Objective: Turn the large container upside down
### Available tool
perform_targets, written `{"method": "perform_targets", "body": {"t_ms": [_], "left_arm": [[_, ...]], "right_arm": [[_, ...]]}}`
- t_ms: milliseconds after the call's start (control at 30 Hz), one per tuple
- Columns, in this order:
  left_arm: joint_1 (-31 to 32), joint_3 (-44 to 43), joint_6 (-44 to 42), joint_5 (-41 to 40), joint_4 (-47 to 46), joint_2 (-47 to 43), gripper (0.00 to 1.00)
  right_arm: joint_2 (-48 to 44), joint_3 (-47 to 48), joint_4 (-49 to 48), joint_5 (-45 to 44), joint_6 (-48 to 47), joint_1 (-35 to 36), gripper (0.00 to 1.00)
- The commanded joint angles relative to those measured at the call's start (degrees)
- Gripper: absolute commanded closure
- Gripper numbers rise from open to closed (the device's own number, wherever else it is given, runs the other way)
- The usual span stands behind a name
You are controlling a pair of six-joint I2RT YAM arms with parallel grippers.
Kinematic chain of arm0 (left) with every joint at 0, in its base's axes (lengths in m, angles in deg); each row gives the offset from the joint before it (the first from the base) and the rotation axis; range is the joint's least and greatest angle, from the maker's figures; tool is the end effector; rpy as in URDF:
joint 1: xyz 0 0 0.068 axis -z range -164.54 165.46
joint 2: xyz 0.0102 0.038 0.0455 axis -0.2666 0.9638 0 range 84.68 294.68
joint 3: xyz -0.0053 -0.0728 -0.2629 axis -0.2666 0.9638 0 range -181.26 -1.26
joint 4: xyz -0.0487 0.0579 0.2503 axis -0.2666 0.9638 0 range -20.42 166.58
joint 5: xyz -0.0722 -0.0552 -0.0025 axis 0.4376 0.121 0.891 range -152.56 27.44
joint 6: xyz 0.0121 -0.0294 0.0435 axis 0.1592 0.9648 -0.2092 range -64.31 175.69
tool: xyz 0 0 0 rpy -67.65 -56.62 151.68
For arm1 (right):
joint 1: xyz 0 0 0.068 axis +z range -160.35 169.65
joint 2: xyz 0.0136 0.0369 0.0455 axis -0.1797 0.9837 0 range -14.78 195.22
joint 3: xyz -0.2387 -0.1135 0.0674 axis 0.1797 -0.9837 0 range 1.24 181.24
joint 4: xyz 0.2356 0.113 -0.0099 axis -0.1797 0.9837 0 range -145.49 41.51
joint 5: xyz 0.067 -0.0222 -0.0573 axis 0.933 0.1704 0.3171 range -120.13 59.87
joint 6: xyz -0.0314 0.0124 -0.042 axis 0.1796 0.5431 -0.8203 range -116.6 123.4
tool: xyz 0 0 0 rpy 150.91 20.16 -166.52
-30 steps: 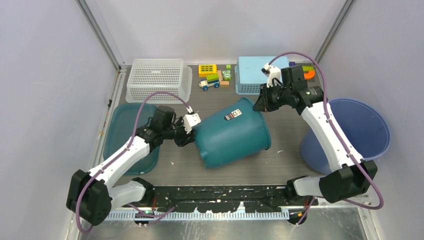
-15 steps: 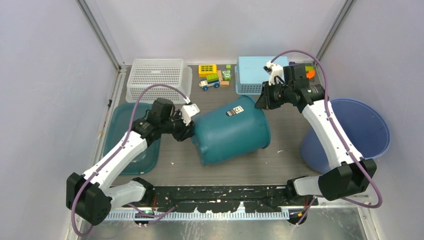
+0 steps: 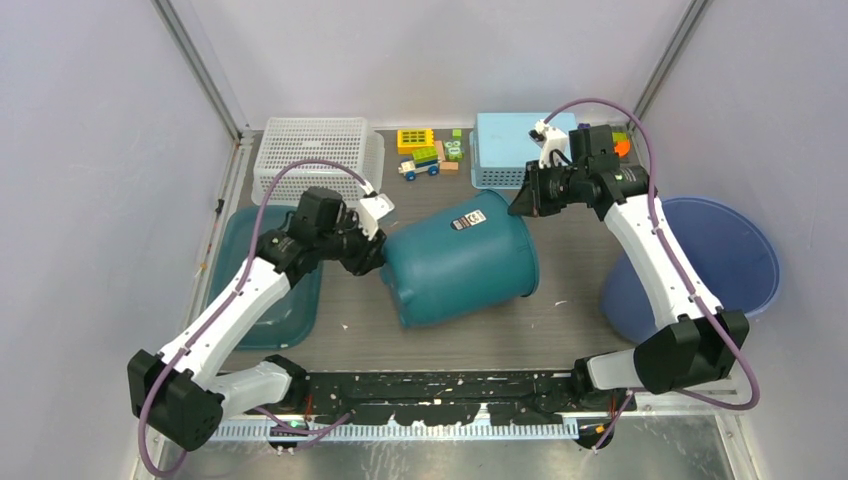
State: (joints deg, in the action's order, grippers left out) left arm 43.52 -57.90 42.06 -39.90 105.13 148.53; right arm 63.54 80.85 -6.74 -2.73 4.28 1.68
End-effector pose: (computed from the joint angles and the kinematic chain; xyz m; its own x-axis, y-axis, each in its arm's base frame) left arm 0.1988 -0.1216 0.3068 -0.4212 0.4709 -0.7751 0.8056 0.5869 -0.0812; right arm 0.2720 0.0747 0.3598 -0.7282 -0.1412 -0.6707 -0.4781 0.8058 0.3495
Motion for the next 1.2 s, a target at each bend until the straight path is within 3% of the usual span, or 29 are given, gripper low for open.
{"method": "perform_targets", "body": {"t_ms": [0, 400, 500, 667, 800, 1167], "left_arm": [[1.1, -5.9, 2.3, 7.2, -12.5, -1.1, 0.63], [1.1, -6.6, 1.3, 6.9, -11.1, -0.3, 0.60], [1.1, -6.6, -5.0, 5.9, -6.2, -0.7, 0.50], [1.1, -5.7, -15.0, 5.2, 1.8, -2.2, 0.16], [1.1, -4.3, -20.1, 4.7, 4.8, -2.9, 0.01], [1.1, 2.6, -27.4, 0.2, 3.0, -3.0, 0.00]], "right_arm": [[3.0, -0.9, 5.1, 9.7, 1.0, 1.3, 0.99], [5.9, -1.1, 7.4, 11.9, 0.1, -4.1, 0.99], [5.2, -1.3, 7.9, 10.8, -0.5, -4.1, 0.99], [3.1, -0.8, 7.6, 9.0, -0.5, -3.8, 0.99], [2.6, 0.1, 7.6, 7.3, -0.6, -2.2, 0.99], [0.5, 0.2, 7.5, 2.1, -1.5, 1.1, 0.99]]}}
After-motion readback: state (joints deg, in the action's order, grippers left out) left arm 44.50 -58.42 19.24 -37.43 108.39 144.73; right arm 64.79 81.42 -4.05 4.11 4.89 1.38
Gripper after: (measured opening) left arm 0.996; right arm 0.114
